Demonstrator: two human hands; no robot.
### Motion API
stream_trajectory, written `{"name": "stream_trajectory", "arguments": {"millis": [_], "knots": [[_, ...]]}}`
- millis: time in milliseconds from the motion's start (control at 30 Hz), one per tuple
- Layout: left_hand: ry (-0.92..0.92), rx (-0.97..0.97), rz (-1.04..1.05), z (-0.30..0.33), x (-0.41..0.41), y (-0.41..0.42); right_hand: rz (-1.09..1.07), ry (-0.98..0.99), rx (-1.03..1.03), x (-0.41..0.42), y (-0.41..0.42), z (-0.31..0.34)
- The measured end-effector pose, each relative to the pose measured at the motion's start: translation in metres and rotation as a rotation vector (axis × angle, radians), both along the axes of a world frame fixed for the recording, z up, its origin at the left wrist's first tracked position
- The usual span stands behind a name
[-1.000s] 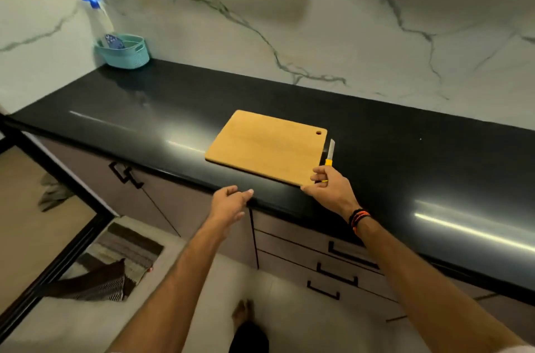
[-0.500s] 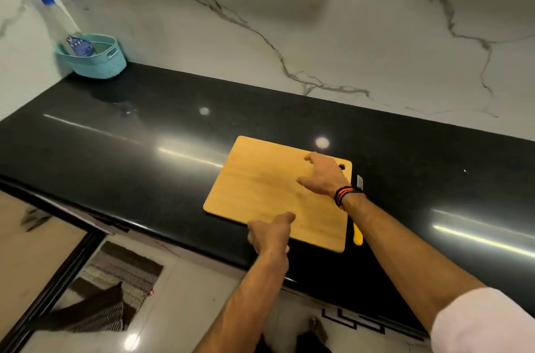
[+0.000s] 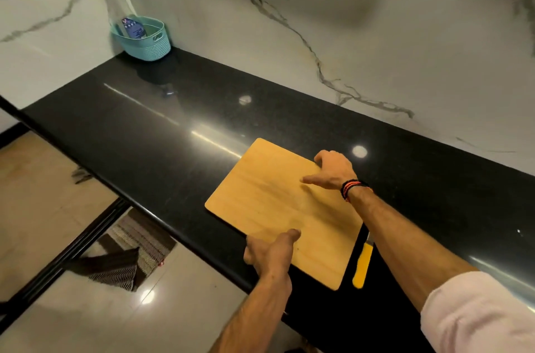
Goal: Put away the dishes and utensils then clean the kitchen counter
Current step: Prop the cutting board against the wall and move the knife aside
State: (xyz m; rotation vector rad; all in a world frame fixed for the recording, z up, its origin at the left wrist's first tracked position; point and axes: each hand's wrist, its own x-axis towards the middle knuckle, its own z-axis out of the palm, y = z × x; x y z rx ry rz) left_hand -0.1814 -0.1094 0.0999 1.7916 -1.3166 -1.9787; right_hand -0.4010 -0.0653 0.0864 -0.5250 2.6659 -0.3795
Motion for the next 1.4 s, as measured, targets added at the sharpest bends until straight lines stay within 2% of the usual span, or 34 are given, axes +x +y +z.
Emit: {"name": "stream_trajectory", "arguments": {"millis": [200, 400, 500, 733, 1000, 1133, 1267, 1400], "knots": [[-0.089, -0.015, -0.039, -0.001, -0.003, -0.003, -0.065, -0.096, -0.125, -0.013, -0.004, 0.023], [-0.037, 0.097, 0.049, 0.012, -0.006, -0.014, -0.034, -0.037, -0.187, -0.007, -0.006, 0.060], [-0.005, 0.068, 0.026, 0.007, -0.007, -0.023, -0.083, -0.074, -0.280, -0.006, 0.006, 0.064], [0.157, 0.061, -0.103, 0.032, -0.044, -0.078, -0.355, -0.158, -0.629, -0.007, 0.042, 0.062], [0.298, -0.134, -0.479, 0.051, -0.159, -0.139, -0.692, -0.266, -1.130, -0.016, 0.059, 0.057], [0.369, -0.167, -0.638, 0.058, -0.203, -0.154, -0.759, -0.242, -1.112, -0.023, 0.064, 0.066], [0.374, -0.208, -0.816, 0.064, -0.243, -0.166, -0.784, -0.113, -1.091, -0.028, 0.062, 0.084], [0.447, -0.324, -0.889, 0.069, -0.269, -0.172, -0.802, 0.003, -1.055, -0.040, 0.058, 0.095]]}}
